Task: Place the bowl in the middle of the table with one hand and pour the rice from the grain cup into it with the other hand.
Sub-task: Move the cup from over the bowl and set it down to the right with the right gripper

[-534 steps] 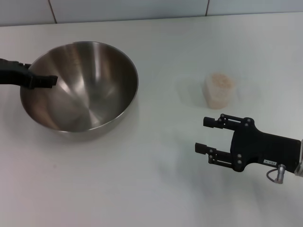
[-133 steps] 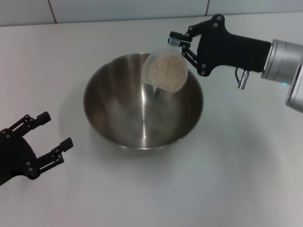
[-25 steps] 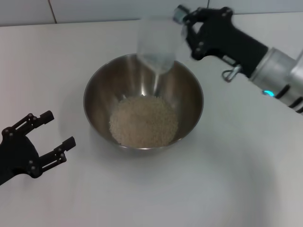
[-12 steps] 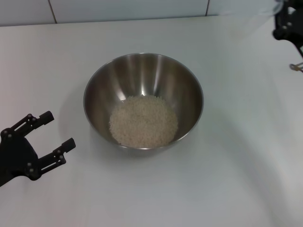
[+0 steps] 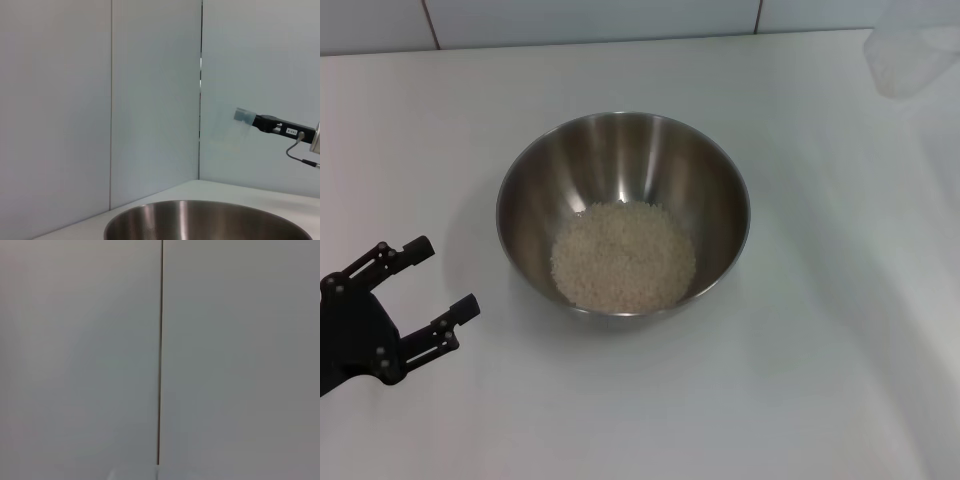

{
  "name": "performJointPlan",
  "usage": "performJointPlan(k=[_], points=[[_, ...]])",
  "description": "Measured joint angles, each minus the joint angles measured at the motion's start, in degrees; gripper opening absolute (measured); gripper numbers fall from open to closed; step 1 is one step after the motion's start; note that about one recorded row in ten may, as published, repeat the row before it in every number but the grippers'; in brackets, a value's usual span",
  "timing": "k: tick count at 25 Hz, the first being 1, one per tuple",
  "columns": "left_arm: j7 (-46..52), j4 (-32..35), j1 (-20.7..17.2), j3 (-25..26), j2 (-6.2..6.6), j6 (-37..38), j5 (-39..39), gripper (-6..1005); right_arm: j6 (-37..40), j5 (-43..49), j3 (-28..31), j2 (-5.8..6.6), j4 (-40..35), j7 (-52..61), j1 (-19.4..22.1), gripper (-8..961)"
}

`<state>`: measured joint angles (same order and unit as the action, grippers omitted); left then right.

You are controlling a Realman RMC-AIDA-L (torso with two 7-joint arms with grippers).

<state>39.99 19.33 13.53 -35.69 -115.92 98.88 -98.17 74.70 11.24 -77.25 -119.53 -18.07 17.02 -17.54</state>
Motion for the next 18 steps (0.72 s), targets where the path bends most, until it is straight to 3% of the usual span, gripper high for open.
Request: performJointPlan(k=[7, 18], points=[[0.00, 0.00, -0.14, 0.03, -0.04, 0.48, 0.00, 811, -1.09, 0.27, -0.42, 0.10, 0.18, -0.24, -0.50, 83], [0.00, 0.00, -0.35, 0.18, -0.18, 1.08, 0.00, 811, -11.07, 6.69, -0.98, 0.23, 4.44, -0.22, -5.06, 86]])
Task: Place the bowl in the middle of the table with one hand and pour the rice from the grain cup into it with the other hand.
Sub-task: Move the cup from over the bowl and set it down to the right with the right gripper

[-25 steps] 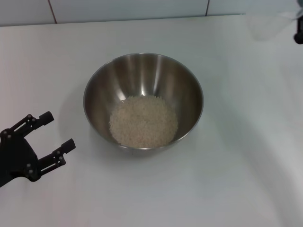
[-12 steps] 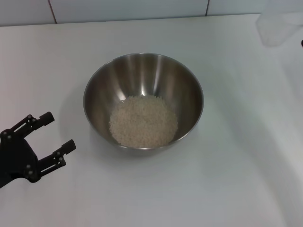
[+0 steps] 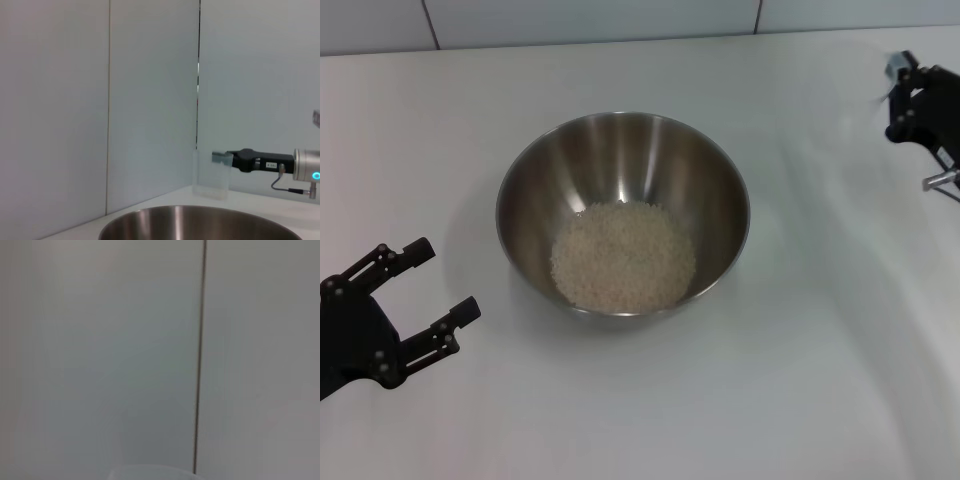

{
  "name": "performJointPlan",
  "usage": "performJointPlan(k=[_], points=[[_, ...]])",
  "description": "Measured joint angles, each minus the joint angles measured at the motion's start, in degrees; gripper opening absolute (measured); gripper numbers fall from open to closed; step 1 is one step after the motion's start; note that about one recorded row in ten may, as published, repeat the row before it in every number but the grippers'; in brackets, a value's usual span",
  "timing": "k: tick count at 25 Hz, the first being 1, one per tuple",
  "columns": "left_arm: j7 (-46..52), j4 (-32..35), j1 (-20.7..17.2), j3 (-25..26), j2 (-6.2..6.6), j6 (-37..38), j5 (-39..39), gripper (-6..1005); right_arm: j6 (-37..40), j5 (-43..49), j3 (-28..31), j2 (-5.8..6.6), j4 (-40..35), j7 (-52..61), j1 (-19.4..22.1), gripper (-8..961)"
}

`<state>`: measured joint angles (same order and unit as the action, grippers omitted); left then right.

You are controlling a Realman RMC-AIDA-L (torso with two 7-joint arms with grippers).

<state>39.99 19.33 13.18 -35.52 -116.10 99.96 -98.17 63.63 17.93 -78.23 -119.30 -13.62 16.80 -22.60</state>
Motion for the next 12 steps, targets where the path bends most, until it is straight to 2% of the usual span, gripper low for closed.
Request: performJointPlan(k=[12], points=[[0.00, 0.01, -0.18, -0.12, 0.14, 0.27, 0.00, 811, -6.93, 3.24, 0.00, -0.15, 3.21, 0.41, -2.91, 90]])
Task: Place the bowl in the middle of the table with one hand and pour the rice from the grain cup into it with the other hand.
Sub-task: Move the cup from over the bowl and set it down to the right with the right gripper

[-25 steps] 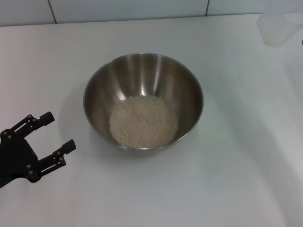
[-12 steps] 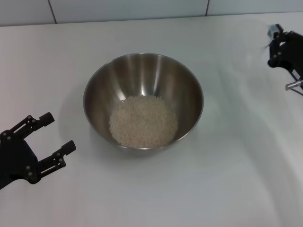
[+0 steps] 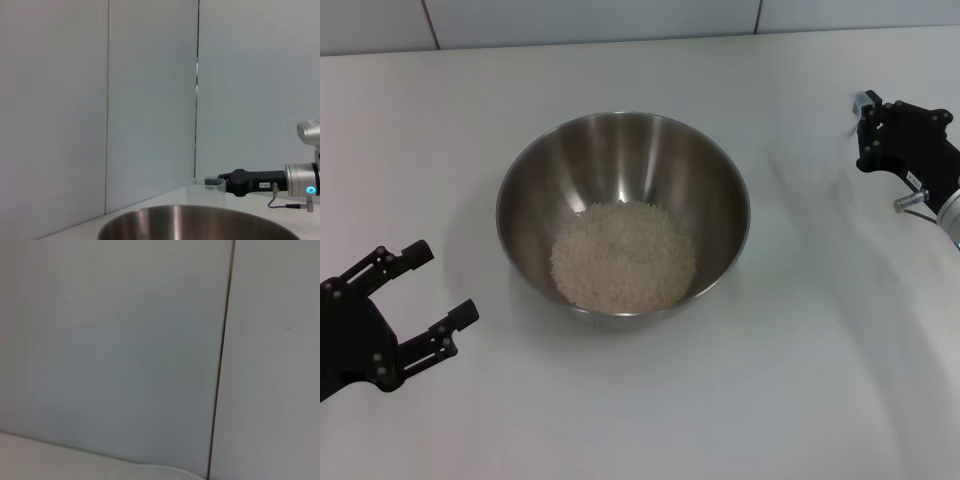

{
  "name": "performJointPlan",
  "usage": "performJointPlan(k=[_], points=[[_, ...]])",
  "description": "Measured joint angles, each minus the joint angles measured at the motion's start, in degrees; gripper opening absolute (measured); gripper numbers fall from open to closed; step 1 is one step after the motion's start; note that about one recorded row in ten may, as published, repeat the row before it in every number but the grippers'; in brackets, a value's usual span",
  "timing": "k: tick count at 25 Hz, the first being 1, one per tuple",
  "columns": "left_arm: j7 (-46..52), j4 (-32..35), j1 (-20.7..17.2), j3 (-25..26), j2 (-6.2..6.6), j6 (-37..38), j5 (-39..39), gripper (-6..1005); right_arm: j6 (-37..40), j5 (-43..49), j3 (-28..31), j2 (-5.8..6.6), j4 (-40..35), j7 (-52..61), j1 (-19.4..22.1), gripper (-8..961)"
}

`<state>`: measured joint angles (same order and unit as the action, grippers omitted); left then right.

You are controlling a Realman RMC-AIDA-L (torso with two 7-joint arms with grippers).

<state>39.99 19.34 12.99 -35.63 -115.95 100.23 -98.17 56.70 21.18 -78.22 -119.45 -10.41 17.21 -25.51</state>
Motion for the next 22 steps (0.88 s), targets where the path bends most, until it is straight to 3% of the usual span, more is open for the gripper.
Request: performJointPlan(k=[22], points=[[0.00, 0.00, -0.48, 0.17, 0.12, 0.98, 0.00, 811, -4.38, 0.36, -1.41, -0.09, 0.96, 0.17, -0.93, 97]])
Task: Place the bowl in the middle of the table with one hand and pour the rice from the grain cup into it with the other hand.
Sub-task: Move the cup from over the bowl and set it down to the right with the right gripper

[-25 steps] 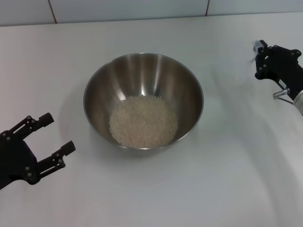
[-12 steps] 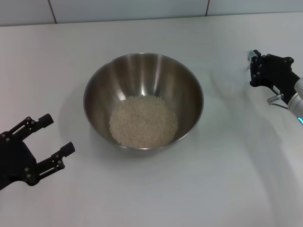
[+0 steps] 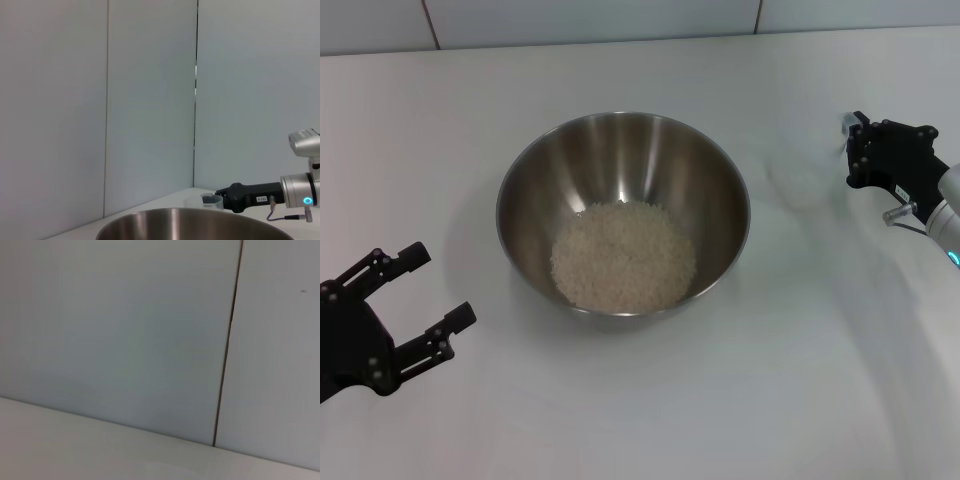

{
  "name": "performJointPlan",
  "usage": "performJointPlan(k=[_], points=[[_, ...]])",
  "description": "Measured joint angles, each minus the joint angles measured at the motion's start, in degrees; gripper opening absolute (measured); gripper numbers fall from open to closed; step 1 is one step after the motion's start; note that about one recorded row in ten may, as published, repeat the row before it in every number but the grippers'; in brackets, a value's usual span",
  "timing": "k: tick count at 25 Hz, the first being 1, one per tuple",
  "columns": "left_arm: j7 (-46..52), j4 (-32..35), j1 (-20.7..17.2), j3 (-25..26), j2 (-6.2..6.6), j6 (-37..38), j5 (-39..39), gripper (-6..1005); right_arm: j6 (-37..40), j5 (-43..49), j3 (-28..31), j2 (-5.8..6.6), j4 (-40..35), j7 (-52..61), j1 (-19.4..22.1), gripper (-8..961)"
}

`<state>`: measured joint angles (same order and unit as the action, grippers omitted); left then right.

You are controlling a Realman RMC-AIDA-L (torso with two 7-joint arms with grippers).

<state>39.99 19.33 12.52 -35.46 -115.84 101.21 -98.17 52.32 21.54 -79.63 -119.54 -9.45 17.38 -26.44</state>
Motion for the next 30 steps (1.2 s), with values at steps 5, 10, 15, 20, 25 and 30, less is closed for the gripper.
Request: performJointPlan(k=[5, 10, 15, 20, 25, 30], points=[[0.00, 0.00, -0.15, 0.04, -0.03, 0.37, 0.00, 811, 0.91, -0.23, 0.07, -0.07, -0.08, 0.09, 0.49, 99], [0.00, -0.08, -0.32, 0.04, 0.01, 0.66, 0.24, 811, 1.16, -0.15, -0.02, 0.02, -0.02, 0.88, 0.52, 100], [0.00, -0.06, -0.40, 0.05, 0.00, 0.72, 0.24, 811, 1.19, -0.08, -0.01, 0.04, -0.03, 0.93, 0.52, 102], [0.01, -0.03, -0.44, 0.04, 0.00, 0.86, 0.26, 811, 1.36, 0.01, -0.04, 0.16, 0.02, 0.93, 0.84, 272], [0.46, 0.00, -0.48, 0.04, 0.00, 1.30, 0.33, 811, 2.19, 0.08, -0.07, 0.24, 0.01, 0.93, 1.38, 305], [0.49, 0.00, -0.48, 0.04, 0.00, 1.44, 0.36, 811, 2.69, 1.35, -0.09, 0.33, -0.02, 1.48, 2.06, 398]])
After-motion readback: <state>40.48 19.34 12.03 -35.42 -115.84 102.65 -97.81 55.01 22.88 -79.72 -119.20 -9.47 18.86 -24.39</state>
